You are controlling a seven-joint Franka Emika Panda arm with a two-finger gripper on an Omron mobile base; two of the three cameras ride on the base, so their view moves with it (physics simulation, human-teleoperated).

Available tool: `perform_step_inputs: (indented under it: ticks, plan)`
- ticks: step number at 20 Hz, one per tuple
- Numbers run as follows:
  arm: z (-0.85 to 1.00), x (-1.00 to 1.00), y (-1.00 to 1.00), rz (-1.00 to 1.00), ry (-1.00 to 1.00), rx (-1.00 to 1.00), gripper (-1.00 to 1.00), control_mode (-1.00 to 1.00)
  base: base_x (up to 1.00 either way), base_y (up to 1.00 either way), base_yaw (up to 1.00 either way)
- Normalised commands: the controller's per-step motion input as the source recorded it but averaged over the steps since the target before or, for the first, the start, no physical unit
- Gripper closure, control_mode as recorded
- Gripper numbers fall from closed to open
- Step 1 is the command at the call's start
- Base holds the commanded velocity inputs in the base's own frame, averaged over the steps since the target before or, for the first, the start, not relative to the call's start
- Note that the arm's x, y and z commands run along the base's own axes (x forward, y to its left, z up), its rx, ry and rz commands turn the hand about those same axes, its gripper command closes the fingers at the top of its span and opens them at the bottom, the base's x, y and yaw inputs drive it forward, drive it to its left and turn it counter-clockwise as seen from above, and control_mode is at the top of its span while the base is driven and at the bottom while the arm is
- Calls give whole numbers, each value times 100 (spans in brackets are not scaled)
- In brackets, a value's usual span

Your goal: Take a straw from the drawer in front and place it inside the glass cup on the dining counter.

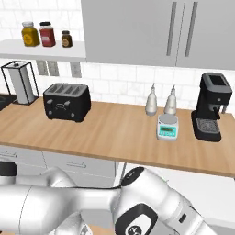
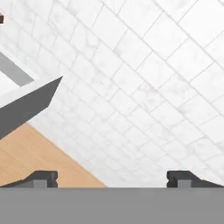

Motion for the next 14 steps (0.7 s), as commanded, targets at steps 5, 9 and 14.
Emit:
perform_step_inputs:
  ticks: [5, 9, 14]
  plan:
    - [77, 79, 0, 17, 55, -1, -100, -100, 0, 0, 0]
    - [-6, 91, 12, 32, 44, 17, -100, -100, 0, 0, 0]
    - [33, 54, 14, 36, 37, 38, -100, -100, 0, 0, 0]
